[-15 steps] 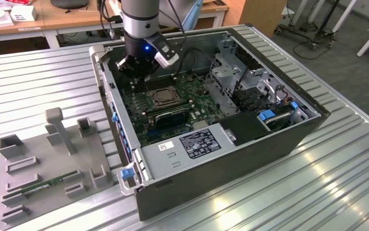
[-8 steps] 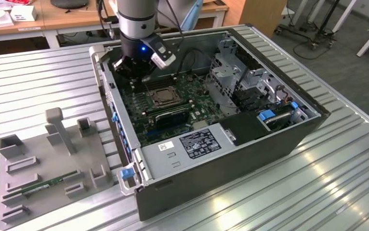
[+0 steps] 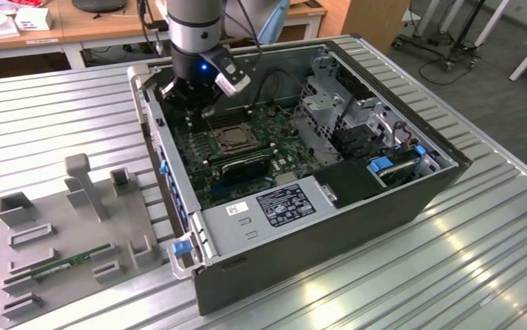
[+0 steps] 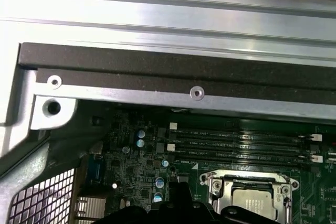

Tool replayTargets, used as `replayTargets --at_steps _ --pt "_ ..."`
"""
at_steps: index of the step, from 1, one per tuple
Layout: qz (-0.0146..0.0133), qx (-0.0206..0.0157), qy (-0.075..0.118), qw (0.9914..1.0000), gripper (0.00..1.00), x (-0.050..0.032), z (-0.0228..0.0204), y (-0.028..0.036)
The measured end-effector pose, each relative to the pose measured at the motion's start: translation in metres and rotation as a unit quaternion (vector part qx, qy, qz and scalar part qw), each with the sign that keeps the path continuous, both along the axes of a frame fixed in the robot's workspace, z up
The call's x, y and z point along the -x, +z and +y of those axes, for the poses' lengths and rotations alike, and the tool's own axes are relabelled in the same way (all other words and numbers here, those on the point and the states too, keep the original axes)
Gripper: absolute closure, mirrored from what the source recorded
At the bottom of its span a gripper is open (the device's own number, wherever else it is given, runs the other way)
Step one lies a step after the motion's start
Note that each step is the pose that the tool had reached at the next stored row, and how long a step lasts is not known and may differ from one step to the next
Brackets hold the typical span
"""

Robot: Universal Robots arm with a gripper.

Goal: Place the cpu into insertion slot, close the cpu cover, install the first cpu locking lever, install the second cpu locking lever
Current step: 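Install the first cpu locking lever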

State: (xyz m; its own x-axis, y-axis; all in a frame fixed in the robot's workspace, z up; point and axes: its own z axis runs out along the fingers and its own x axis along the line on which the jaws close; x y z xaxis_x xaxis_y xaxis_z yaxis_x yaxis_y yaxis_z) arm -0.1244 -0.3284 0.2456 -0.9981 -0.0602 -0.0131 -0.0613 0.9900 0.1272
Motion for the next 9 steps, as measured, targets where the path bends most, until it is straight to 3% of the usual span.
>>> replayTargets --at_steps 6,9 --pt "0.0000 -0.0007 0.000 1.00000 0.89 0.0000 0.0037 0.0008" --pt "0.0000 -0.0050 0.000 0.99999 0.89 -0.0004 0.0038 0.0008"
